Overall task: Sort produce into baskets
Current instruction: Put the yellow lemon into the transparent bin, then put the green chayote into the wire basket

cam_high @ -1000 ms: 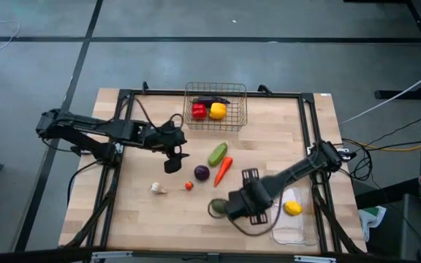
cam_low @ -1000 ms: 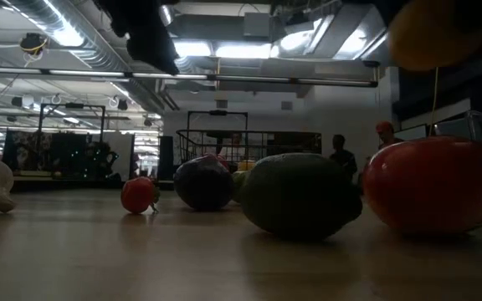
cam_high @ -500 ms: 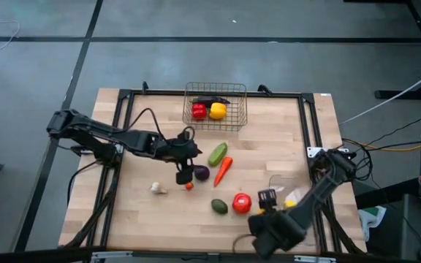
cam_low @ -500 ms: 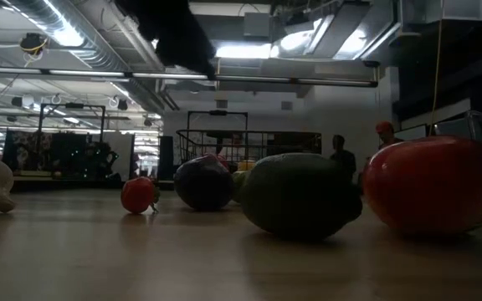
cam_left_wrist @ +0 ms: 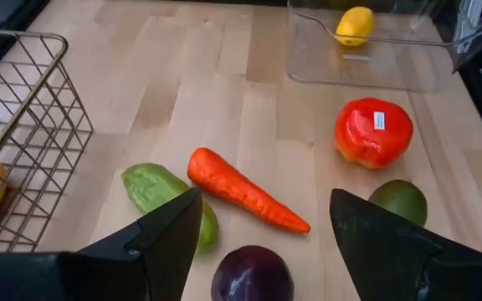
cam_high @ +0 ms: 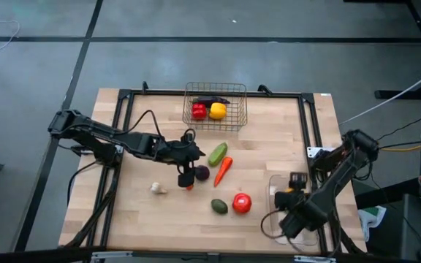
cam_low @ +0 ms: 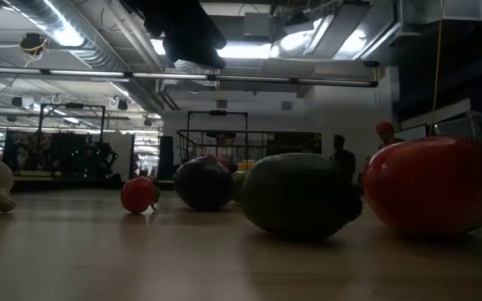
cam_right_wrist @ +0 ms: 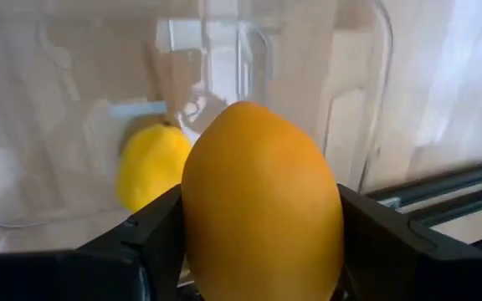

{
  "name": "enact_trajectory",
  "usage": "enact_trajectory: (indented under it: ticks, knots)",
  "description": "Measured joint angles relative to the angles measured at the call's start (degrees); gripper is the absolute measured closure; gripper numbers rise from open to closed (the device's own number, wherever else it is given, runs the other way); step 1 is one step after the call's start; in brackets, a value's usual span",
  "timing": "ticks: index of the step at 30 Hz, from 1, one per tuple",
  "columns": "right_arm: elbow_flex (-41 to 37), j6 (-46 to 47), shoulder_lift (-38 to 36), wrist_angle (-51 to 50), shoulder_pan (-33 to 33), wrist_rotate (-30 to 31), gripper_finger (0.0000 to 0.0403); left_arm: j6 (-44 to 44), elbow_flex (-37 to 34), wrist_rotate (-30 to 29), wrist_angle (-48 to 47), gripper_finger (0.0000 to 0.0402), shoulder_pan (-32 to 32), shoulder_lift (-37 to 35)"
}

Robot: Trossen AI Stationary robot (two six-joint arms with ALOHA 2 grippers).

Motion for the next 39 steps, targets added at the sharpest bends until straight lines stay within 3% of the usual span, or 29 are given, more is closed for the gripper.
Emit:
enact_trajectory:
  ticks: [7,13,26,39]
  knots:
    - [-13.02,1.22,-6.29,13.38,-0.02,-3.14,0.0148,-0.81,0.00,-0.02,-0.14,0.0141,0.00,0.00]
    - [-17.88,0.00,-6.31,15.47,-0.04,-3.13,0.0132,-0.92,0.00,-0.02,-0.13,0.0141,0.00,0.00]
    - [-19.82,0.04,-6.29,16.12,-0.04,-3.51,0.0090,-0.94,0.00,-0.04,-0.15,0.0141,0.00,0.00]
    - [-19.82,0.02,-6.29,16.15,-0.04,-3.70,0.0021,-0.92,0.00,-0.04,-0.17,0.0141,0.00,0.00]
